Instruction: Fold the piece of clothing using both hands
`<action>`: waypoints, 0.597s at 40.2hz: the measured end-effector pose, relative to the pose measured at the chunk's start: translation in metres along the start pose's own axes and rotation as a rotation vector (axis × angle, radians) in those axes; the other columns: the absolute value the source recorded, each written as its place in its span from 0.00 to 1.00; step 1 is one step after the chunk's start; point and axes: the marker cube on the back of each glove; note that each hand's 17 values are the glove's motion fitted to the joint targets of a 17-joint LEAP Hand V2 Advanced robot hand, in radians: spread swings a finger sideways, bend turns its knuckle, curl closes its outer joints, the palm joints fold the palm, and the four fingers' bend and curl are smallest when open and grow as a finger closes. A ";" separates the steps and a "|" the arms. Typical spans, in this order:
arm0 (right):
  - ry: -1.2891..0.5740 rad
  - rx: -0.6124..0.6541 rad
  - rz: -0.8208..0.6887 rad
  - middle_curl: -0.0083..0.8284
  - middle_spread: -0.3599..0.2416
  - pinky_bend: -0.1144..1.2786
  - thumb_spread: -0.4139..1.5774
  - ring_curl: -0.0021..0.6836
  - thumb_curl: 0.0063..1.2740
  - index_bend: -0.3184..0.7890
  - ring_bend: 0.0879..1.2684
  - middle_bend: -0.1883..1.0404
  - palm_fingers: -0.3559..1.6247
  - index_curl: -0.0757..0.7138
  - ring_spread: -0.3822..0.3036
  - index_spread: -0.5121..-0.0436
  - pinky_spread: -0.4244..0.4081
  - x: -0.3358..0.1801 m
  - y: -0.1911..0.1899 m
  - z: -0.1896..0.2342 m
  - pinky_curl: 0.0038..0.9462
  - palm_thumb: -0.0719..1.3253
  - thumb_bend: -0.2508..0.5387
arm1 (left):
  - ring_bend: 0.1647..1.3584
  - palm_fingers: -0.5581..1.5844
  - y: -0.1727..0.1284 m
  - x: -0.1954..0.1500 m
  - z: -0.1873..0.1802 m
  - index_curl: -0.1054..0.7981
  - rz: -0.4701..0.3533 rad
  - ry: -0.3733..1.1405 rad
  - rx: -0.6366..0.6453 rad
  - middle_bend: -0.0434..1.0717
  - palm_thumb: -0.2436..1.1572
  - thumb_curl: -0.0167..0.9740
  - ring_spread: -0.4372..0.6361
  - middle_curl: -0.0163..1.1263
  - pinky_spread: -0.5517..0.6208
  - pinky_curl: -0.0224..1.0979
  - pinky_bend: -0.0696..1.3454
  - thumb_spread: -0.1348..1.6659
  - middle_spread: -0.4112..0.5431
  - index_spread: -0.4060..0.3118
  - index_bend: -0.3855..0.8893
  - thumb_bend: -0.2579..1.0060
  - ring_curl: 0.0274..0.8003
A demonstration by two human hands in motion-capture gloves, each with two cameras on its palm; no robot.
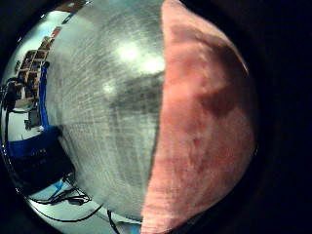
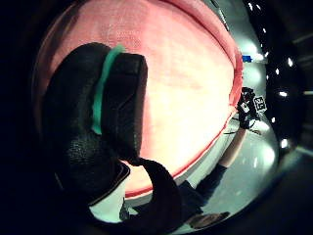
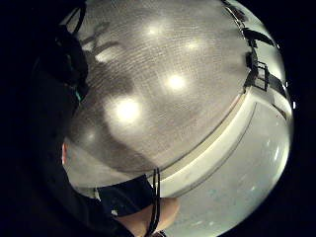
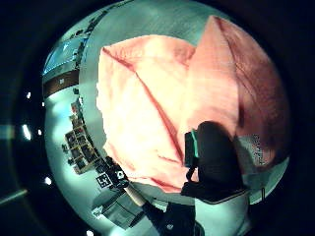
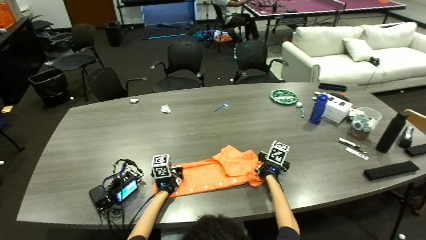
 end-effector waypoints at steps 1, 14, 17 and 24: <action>0.003 0.003 -0.008 0.53 0.48 0.66 0.80 0.63 0.31 0.26 0.46 0.37 0.62 0.22 0.36 0.70 0.32 -0.003 0.000 0.001 0.43 0.49 0.36 | 0.20 0.31 0.001 0.000 0.001 0.58 0.000 -0.004 -0.001 0.16 0.31 0.34 0.76 0.25 0.77 0.37 0.25 0.82 0.57 0.48 0.46 0.18 0.45; 0.081 0.067 0.030 0.57 0.36 0.57 0.75 0.64 0.36 0.41 0.44 0.41 0.77 0.30 0.26 0.66 0.16 -0.018 -0.002 0.001 0.39 0.68 0.43 | 0.21 0.31 -0.006 0.004 -0.003 0.59 0.040 -0.005 0.037 0.17 0.27 0.30 0.84 0.23 0.83 0.34 0.24 0.84 0.60 0.49 0.46 0.19 0.41; 0.069 0.051 0.051 0.58 0.31 0.54 0.73 0.64 0.37 0.43 0.44 0.42 0.79 0.33 0.25 0.63 0.14 -0.015 -0.002 0.000 0.38 0.71 0.42 | 0.22 0.31 -0.007 0.007 -0.004 0.60 0.068 0.013 0.050 0.17 0.28 0.30 0.85 0.23 0.83 0.34 0.24 0.84 0.60 0.49 0.46 0.20 0.41; 0.027 0.041 0.094 0.58 0.27 0.51 0.63 0.64 0.41 0.44 0.42 0.43 0.81 0.41 0.22 0.57 0.11 0.003 -0.007 -0.008 0.38 0.74 0.35 | 0.22 0.32 0.007 0.012 0.000 0.60 0.106 0.033 -0.010 0.17 0.28 0.29 0.86 0.22 0.83 0.34 0.24 0.85 0.60 0.50 0.47 0.20 0.39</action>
